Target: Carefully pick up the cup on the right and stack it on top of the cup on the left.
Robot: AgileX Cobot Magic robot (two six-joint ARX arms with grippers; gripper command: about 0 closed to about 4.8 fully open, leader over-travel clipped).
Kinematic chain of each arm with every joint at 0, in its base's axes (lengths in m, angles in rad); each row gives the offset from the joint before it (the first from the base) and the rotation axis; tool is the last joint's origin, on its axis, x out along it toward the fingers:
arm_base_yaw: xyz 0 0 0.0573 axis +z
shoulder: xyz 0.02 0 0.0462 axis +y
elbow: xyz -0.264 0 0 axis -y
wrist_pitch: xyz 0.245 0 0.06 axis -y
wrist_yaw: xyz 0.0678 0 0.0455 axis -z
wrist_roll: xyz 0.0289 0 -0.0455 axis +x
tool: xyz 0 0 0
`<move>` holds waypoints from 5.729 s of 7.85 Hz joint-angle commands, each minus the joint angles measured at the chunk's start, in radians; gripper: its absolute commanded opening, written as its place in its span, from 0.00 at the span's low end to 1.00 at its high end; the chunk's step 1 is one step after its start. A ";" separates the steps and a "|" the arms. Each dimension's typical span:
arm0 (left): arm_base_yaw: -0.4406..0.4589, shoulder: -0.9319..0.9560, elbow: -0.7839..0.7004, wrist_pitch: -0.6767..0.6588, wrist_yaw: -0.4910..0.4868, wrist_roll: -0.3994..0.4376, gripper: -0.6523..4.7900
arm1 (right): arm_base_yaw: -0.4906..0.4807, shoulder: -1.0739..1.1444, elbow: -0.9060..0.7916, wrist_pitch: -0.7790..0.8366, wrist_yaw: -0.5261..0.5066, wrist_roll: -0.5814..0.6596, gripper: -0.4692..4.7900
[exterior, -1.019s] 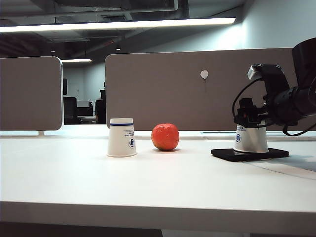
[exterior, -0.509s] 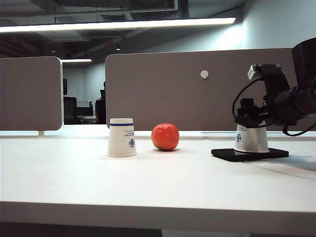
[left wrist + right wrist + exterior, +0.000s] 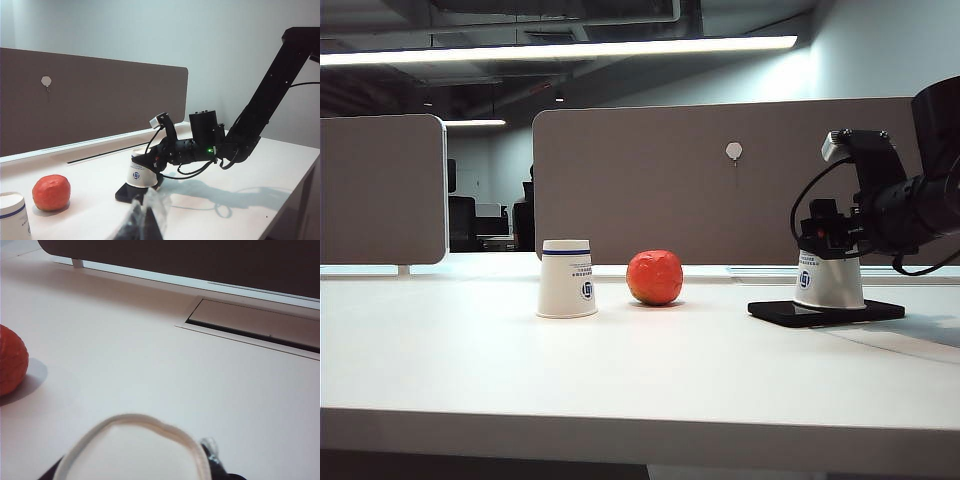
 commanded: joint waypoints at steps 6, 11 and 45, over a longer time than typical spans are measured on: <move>0.000 0.000 0.003 0.016 0.000 0.000 0.11 | 0.003 -0.005 0.004 0.019 -0.018 0.004 0.67; 0.000 0.000 0.003 0.016 0.001 0.000 0.11 | 0.046 -0.008 0.005 0.208 -0.190 0.064 0.67; 0.000 0.000 0.002 -0.003 0.008 0.000 0.11 | 0.438 0.366 0.743 -0.459 -0.154 0.026 0.70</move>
